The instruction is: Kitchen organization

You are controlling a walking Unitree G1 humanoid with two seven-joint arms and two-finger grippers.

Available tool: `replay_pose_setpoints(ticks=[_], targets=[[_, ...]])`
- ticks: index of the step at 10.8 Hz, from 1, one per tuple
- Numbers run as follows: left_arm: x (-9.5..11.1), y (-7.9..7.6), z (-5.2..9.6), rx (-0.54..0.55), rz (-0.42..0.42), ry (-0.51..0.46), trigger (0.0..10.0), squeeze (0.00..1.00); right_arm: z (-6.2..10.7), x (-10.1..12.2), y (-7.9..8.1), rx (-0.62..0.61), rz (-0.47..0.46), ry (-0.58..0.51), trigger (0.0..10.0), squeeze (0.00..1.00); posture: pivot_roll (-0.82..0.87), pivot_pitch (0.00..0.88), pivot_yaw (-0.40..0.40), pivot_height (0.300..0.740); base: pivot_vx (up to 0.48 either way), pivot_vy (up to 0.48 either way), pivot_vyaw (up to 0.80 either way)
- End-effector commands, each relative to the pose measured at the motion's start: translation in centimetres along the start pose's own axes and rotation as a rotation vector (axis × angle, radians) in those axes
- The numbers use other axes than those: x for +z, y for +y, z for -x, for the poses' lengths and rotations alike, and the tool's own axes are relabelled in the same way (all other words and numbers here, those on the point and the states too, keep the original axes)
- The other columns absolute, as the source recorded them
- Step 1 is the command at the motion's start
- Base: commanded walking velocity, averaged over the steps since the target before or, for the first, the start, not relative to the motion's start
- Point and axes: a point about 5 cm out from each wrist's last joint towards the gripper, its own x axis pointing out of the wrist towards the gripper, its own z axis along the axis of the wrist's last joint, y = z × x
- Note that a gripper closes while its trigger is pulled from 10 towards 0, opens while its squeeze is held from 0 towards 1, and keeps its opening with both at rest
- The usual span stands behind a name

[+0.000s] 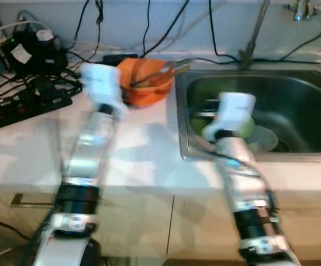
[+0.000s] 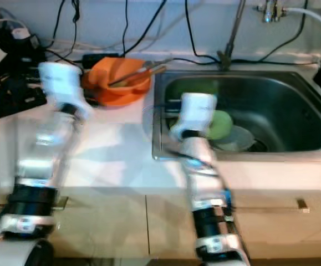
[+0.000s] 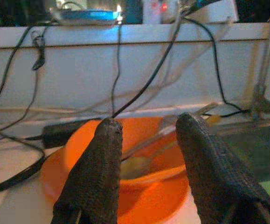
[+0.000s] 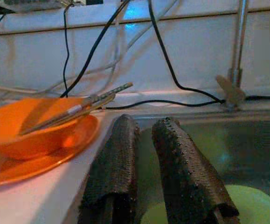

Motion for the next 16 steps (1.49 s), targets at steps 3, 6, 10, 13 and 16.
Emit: replay_pose_setpoints(ticks=[3,6,10,13,16], targets=[[0.3,0.9,0.1,0.027,-0.012,-0.003,10.0,0.0,-0.1,0.3,1.1,0.028,-0.013,-0.006,10.0,0.0,-0.06,0.0,0.008,0.74,0.311,0.0,0.0],[0.3,0.9,0.1,0.022,-0.008,-0.009,10.0,0.0,-0.1,0.2,1.1,0.025,-0.016,-0.006,10.0,0.0,-0.06,0.0,0.01,0.74,0.08,0.0,0.0],[-0.3,0.9,0.2,-0.102,-0.038,0.085,10.0,0.0,0.0,0.1,1.1,0.024,-0.019,-0.003,10.0,0.0,-0.06,0.0,0.013,0.74,0.0,0.0,0.0],[-2.3,2.8,2.5,-0.242,-0.116,0.343,10.0,0.0,0.1,-0.1,1.3,0.023,-0.026,0.004,10.0,0.0,-0.05,0.0,0.015,0.74,0.0,0.0,0.0],[-3.6,2.9,2.2,-0.246,-0.148,0.466,10.0,0.0,0.3,-0.1,1.6,0.03,-0.03,0.003,10.0,0.0,-0.06,0.0,0.021,0.74,0.0,0.0,0.0]])
